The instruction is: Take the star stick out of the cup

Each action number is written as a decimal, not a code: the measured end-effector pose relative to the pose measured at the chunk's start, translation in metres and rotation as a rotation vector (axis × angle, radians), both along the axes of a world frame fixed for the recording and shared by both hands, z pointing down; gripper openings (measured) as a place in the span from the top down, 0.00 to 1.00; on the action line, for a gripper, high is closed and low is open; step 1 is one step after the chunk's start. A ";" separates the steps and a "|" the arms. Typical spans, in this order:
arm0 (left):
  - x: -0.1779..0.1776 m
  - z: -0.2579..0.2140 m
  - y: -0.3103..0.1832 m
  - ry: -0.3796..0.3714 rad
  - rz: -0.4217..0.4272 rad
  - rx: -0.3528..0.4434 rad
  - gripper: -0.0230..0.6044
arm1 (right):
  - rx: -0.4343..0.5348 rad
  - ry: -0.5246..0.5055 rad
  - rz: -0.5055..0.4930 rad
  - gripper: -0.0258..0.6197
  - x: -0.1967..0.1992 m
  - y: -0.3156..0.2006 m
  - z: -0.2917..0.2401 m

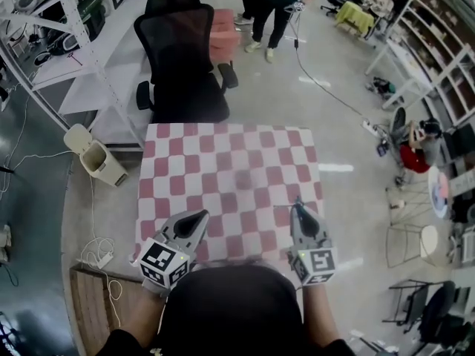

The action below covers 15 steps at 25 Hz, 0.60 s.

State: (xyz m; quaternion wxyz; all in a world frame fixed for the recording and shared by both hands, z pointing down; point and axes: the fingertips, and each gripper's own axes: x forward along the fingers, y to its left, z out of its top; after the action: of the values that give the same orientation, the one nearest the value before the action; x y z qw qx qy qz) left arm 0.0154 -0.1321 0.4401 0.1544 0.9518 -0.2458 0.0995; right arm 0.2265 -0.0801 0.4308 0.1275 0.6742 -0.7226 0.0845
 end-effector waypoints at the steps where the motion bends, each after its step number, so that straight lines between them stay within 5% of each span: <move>1: 0.001 0.000 0.000 0.001 0.005 -0.001 0.90 | -0.004 -0.002 0.004 0.91 0.001 0.001 0.001; 15: 0.011 0.001 0.004 -0.002 0.026 -0.007 0.90 | -0.003 -0.021 -0.014 0.91 -0.003 0.004 0.001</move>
State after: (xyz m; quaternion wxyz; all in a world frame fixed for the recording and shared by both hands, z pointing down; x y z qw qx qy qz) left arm 0.0265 -0.1282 0.4413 0.1561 0.9542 -0.2333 0.1031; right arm 0.2231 -0.0758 0.4320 0.1212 0.6680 -0.7285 0.0918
